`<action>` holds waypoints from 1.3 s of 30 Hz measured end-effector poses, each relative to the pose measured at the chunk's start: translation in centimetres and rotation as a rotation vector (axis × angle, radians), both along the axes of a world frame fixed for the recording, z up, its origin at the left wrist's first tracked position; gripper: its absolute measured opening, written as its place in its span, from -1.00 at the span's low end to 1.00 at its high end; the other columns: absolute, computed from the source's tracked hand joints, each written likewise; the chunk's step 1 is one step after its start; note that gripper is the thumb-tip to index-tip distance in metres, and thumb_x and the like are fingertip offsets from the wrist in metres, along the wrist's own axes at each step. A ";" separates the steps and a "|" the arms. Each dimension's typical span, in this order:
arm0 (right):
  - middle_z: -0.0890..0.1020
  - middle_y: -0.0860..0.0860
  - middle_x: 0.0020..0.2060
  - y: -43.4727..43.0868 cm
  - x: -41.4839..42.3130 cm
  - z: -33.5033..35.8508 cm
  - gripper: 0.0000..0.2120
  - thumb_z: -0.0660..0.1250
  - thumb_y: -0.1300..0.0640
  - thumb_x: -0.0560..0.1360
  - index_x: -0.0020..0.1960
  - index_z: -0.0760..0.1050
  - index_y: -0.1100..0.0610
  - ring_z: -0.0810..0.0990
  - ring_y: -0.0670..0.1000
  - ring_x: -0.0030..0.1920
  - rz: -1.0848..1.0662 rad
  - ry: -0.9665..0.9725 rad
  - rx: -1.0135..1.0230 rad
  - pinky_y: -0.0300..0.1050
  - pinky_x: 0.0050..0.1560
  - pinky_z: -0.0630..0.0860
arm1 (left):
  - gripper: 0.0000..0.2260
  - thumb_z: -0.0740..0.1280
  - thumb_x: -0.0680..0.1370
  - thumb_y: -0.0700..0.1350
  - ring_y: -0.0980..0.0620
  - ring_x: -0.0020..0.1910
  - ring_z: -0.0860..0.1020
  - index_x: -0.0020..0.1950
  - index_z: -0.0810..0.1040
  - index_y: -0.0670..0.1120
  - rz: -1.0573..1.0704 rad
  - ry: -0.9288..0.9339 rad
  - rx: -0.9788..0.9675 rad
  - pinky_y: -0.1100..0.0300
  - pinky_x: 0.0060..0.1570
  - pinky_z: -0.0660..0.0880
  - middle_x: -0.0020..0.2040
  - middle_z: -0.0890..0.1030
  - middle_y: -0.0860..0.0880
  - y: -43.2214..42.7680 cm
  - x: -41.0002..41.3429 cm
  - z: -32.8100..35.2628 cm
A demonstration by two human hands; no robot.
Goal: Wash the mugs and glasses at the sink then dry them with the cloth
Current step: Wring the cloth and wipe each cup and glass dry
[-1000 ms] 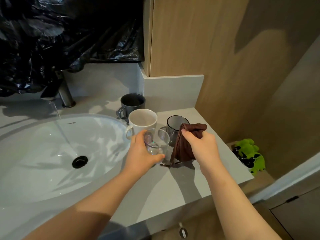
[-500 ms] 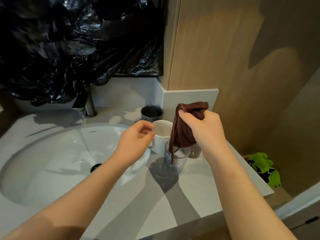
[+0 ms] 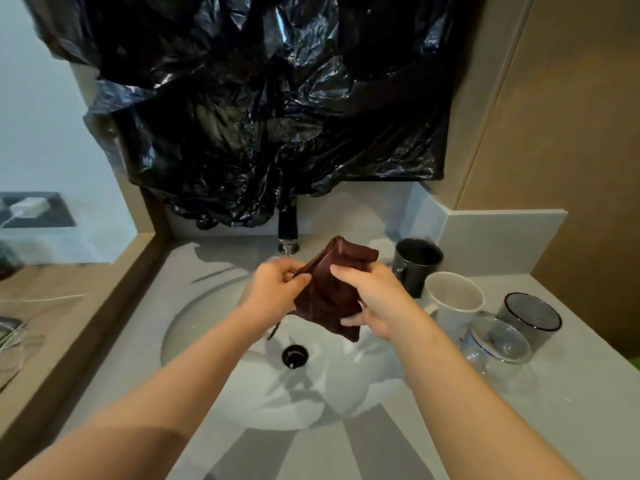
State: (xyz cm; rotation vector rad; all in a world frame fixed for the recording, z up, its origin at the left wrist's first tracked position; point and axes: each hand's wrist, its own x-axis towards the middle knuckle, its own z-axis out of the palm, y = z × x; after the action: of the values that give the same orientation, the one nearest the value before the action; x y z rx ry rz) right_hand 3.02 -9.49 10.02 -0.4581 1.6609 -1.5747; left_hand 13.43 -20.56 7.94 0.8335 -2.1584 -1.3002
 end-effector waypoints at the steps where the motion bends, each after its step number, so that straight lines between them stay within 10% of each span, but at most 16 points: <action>1: 0.62 -0.01 -0.09 -0.7 0.1 -0.4 -0.82 0.37 0.13 0.51 0.11 0.50 0.05 0.57 -0.03 -0.14 0.020 -0.020 0.025 0.09 -0.14 0.53 | -0.78 0.35 0.54 -0.19 0.05 -0.31 0.54 -0.22 0.57 0.11 0.011 -0.036 -0.031 0.09 -0.10 0.54 -0.36 0.58 0.07 -0.9 0.3 -0.5; 7: 0.58 -0.09 -0.25 -2.8 -0.5 -2.8 -0.89 0.43 0.12 0.46 -0.06 0.52 0.08 0.61 -0.06 -0.12 0.003 0.176 0.099 -0.42 -0.43 0.41 | -0.82 0.26 0.60 -0.16 0.05 -0.30 0.49 -0.20 0.49 0.00 0.103 -0.055 0.170 0.28 -0.35 0.35 -0.30 0.53 0.00 -4.1 0.9 -1.8; 16: 0.61 0.19 -0.23 -8.4 -4.7 -2.6 -0.71 0.23 0.00 0.46 -0.25 0.49 0.23 0.57 0.18 -0.18 0.034 0.638 0.413 -0.04 -0.13 0.47 | -0.90 0.18 0.63 -0.13 -0.23 0.10 0.54 -0.05 0.45 -0.07 0.211 0.115 0.555 -0.15 0.20 0.46 0.07 0.56 -0.27 -7.3 -0.6 -3.0; 24: 0.40 0.01 -0.46 -16.8 -9.2 2.0 -0.69 0.25 0.00 0.56 -0.28 0.36 0.16 0.32 -0.04 -0.48 -0.204 0.294 0.083 -0.26 -0.50 0.28 | -0.88 0.20 0.63 -0.10 -0.12 -0.09 0.54 -0.06 0.46 -0.10 0.295 0.164 0.554 -0.08 0.09 0.50 -0.13 0.53 -0.16 -9.8 -2.5 -3.0; 39: 0.25 -0.01 -0.45 -17.2 -9.8 -0.1 -0.70 0.38 0.10 0.49 -0.27 0.28 0.11 0.18 -0.04 -0.46 -0.241 0.003 0.048 -0.20 -0.48 0.16 | -0.88 0.12 0.65 -0.24 -0.10 -0.12 0.55 0.07 0.45 -0.18 0.241 0.044 0.825 0.01 -0.11 0.53 -0.08 0.56 -0.18 -9.9 -6.8 -6.4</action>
State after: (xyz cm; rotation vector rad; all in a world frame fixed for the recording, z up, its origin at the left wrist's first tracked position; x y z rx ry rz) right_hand -6.79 -26.65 9.91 -0.2421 1.8056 -1.7015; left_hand 6.67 -30.45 1.51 1.2945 -1.3820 -2.0624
